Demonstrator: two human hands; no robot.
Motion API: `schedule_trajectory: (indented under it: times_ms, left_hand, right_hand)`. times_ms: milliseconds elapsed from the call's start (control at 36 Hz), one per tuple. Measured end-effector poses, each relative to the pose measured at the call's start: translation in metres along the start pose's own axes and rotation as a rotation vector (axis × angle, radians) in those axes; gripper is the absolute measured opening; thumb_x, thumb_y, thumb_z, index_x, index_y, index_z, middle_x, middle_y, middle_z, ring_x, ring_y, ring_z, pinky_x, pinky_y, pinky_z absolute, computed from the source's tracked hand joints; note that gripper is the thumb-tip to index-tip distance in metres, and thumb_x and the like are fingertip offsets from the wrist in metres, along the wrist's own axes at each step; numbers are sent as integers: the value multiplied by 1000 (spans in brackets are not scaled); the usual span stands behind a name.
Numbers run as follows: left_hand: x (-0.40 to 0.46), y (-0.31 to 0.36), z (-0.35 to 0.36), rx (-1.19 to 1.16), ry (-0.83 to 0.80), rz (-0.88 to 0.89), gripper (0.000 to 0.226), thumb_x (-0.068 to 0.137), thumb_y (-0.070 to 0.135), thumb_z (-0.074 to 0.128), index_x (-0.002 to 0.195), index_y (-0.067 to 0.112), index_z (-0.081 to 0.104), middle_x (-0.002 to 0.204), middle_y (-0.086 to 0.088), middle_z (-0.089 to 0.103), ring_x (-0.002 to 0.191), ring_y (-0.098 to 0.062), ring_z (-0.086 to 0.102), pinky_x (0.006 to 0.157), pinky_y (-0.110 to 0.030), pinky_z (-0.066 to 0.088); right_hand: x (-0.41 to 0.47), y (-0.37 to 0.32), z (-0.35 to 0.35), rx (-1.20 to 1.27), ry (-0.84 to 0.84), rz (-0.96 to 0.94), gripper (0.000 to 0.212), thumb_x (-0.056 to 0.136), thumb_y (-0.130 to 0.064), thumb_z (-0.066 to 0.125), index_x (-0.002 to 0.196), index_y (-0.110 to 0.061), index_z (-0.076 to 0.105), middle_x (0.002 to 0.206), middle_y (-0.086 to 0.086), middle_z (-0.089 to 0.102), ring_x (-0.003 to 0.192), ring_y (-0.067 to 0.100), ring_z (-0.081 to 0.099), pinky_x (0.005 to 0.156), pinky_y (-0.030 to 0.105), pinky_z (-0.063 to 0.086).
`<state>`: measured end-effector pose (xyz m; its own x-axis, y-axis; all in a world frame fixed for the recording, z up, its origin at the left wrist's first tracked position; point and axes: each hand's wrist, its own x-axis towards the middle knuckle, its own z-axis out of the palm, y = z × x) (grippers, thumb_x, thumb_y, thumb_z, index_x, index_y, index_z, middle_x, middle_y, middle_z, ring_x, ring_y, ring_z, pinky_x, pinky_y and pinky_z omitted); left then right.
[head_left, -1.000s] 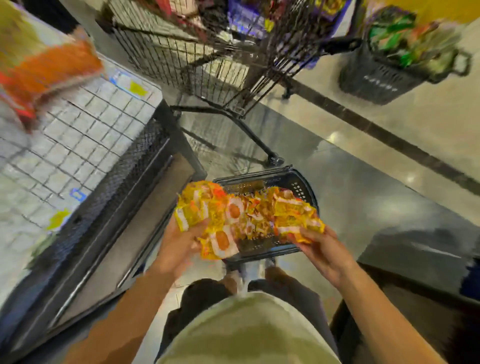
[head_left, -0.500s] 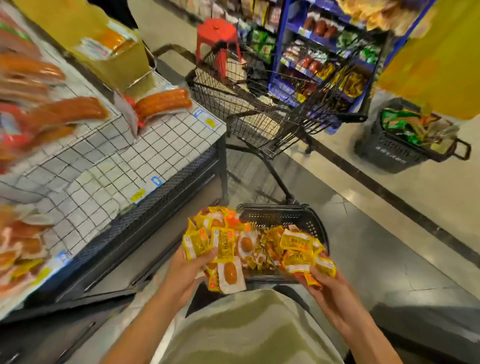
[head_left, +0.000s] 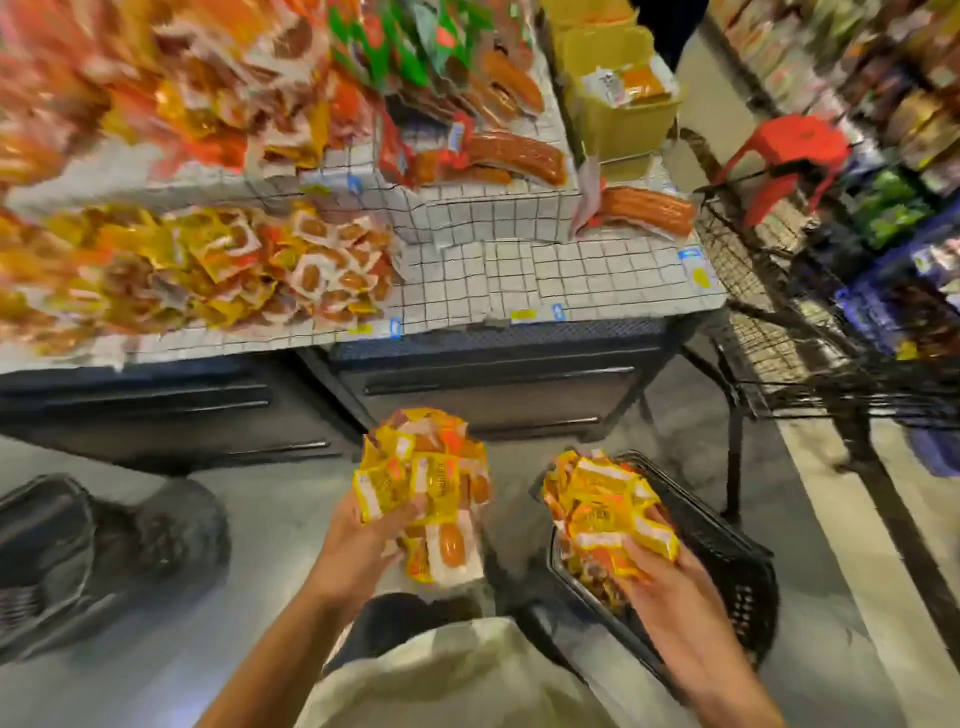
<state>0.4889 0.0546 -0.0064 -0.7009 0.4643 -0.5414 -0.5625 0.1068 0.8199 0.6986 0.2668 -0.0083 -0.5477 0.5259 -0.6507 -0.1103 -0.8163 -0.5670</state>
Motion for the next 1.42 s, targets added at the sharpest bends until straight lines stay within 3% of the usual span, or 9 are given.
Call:
schedule_trajectory:
  times_ms: [56, 194, 306, 389, 583, 694, 1056, 1250, 1417]
  left_hand:
    - [-11, -2, -21, 0, 53, 45, 34, 85, 3, 71, 108, 28, 74, 109, -10, 76, 94, -27, 75, 66, -30, 60]
    - [-34, -9, -67, -47, 120, 77, 48, 81, 26, 79, 127, 30, 64, 120, -9, 72, 107, -32, 70, 76, -44, 58]
    - [-36, -4, -93, -110, 212, 101, 54, 76, 32, 79, 128, 32, 63, 122, -7, 72, 110, -30, 70, 88, -54, 56]
    - [-27, 7, -115, -124, 253, 123, 49, 80, 25, 80, 126, 30, 64, 121, -7, 72, 110, -29, 70, 92, -56, 54]
    - [10, 50, -187, -178, 202, 105, 43, 83, 13, 73, 124, 23, 65, 119, -10, 72, 108, -30, 70, 77, -40, 56]
    - [29, 80, -227, -166, 154, 100, 48, 83, 15, 74, 130, 20, 60, 120, -11, 72, 109, -33, 70, 74, -40, 57]
    - [96, 139, -257, -147, 58, 62, 44, 88, 8, 68, 129, 18, 60, 120, -10, 72, 107, -30, 71, 80, -43, 57]
    - [136, 167, -213, -188, 23, 70, 40, 88, 8, 68, 125, 22, 65, 123, -11, 71, 110, -32, 70, 87, -48, 55]
    - [160, 196, -168, -233, 76, 99, 43, 85, 9, 70, 127, 18, 64, 119, -11, 73, 105, -29, 72, 68, -33, 60]
  right_hand:
    - [2, 1, 23, -19, -67, 54, 45, 101, 13, 30, 141, 5, 50, 140, 32, 55, 122, 42, 60, 98, 46, 54]
    - [6, 23, 62, -156, -180, 104, 52, 95, 14, 46, 145, -2, 49, 135, 30, 60, 116, 42, 62, 57, 28, 61]
    - [20, 41, 97, -203, -197, 121, 54, 92, 13, 51, 143, -5, 52, 132, 23, 65, 119, 39, 65, 77, 36, 63]
    - [27, 55, 126, -233, -242, 115, 55, 92, 11, 53, 143, -7, 53, 135, 19, 65, 121, 35, 65, 87, 37, 61]
    - [38, 96, 205, -273, -304, 50, 52, 93, 8, 53, 143, -4, 52, 137, 22, 62, 127, 40, 60, 106, 51, 46]
    - [45, 119, 245, -248, -295, 32, 55, 89, 6, 58, 143, -4, 52, 137, 21, 62, 128, 39, 60, 113, 57, 42]
    - [60, 118, 279, -109, -151, -77, 48, 87, 4, 58, 135, 2, 59, 132, 21, 66, 121, 37, 65, 85, 38, 61]
    - [123, 66, 285, -156, -116, -113, 47, 91, 8, 52, 138, 4, 55, 133, 23, 64, 124, 40, 62, 98, 44, 55]
    - [199, 26, 300, -91, -232, -129, 53, 89, 5, 58, 142, -2, 53, 139, 21, 61, 128, 37, 60, 101, 45, 54]
